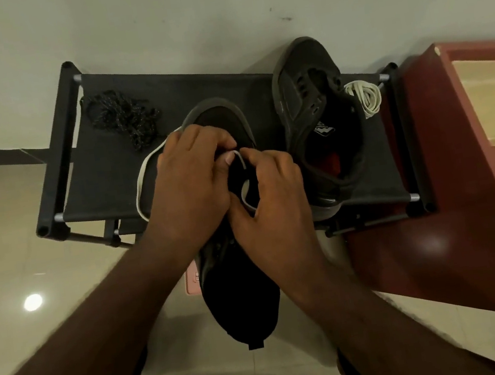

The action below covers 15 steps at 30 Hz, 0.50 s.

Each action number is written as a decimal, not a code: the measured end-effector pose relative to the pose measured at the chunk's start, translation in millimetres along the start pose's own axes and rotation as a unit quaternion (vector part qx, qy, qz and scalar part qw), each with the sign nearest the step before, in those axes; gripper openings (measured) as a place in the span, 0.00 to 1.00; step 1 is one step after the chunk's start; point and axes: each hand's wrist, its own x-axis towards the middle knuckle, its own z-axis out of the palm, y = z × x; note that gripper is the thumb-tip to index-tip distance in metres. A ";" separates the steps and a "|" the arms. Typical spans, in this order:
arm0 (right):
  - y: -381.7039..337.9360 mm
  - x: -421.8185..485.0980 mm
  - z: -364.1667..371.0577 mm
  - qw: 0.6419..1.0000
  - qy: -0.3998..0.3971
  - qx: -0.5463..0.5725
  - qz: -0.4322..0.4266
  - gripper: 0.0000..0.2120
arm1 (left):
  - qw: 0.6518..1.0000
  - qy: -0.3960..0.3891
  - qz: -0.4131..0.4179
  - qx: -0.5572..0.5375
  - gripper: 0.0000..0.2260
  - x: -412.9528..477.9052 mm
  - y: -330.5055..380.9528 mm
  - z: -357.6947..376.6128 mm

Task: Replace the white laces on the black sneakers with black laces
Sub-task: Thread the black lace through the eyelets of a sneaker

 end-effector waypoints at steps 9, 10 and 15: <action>-0.7 0.1 4.6 1.000 0.007 -0.004 0.005 0.23 | 0.997 -0.039 0.051 0.043 0.17 4.2 -5.2 -4.1; -0.7 -0.7 5.5 1.000 0.015 0.002 0.004 0.22 | 0.997 -0.032 0.054 0.040 0.15 4.4 -5.3 -3.7; -0.5 -4.2 7.6 1.000 0.025 0.016 0.003 0.22 | 0.999 0.021 0.001 -0.029 0.06 0.1 2.5 -2.7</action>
